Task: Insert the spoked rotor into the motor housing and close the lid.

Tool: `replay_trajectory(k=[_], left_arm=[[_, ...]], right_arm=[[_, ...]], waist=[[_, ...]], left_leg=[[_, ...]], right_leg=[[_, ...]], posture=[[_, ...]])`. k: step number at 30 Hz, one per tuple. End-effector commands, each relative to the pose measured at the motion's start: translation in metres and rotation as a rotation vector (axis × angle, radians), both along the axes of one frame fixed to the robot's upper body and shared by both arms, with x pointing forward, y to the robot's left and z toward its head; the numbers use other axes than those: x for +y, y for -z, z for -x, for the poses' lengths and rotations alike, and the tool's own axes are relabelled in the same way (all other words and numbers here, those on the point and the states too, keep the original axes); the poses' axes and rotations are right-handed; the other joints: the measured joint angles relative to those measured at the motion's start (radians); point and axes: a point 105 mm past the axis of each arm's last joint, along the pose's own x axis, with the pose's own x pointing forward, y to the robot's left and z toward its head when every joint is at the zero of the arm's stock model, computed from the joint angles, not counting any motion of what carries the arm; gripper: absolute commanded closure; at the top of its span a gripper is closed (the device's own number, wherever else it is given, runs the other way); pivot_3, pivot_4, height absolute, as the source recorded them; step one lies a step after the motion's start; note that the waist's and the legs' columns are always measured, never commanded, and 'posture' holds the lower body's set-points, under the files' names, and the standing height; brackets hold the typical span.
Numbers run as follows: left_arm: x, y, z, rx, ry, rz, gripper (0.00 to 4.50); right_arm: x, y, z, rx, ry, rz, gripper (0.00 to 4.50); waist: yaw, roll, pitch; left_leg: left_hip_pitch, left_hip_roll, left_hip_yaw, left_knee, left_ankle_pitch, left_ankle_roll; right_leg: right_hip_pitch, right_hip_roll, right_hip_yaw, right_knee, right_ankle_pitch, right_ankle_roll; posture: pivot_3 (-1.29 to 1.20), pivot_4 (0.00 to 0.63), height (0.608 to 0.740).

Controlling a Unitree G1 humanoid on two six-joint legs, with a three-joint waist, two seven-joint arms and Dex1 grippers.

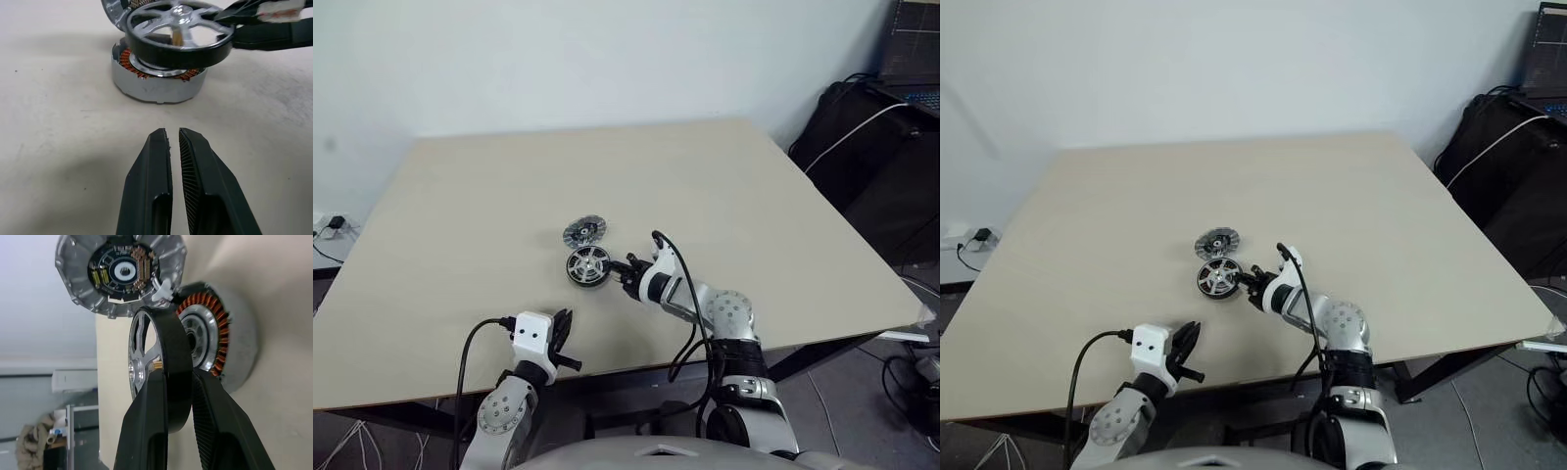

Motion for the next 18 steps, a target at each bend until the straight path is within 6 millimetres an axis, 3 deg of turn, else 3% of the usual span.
replay_trajectory(k=[1,18], left_arm=[[0.005,-0.005,-0.003,-0.041,-0.007,-0.012,4.08],[0.004,0.0,-0.001,-0.037,0.0,-0.005,4.08]], right_arm=[[0.029,-0.026,-0.01,-0.067,-0.026,-0.101,4.12],[0.024,-0.013,-0.016,-0.064,-0.026,-0.054,4.12]], waist=[[0.0,0.0,0.0],[0.0,-0.001,-0.002]], left_leg=[[0.0,0.0,0.0,0.0,0.0,0.0],[0.0,0.0,0.0,0.0,0.0,0.0]], right_leg=[[0.0,0.0,0.0,0.0,0.0,0.0],[0.0,-0.006,0.0,0.0,0.001,0.001]], posture=[[0.0,0.0,0.74],[0.0,0.0,0.74]])
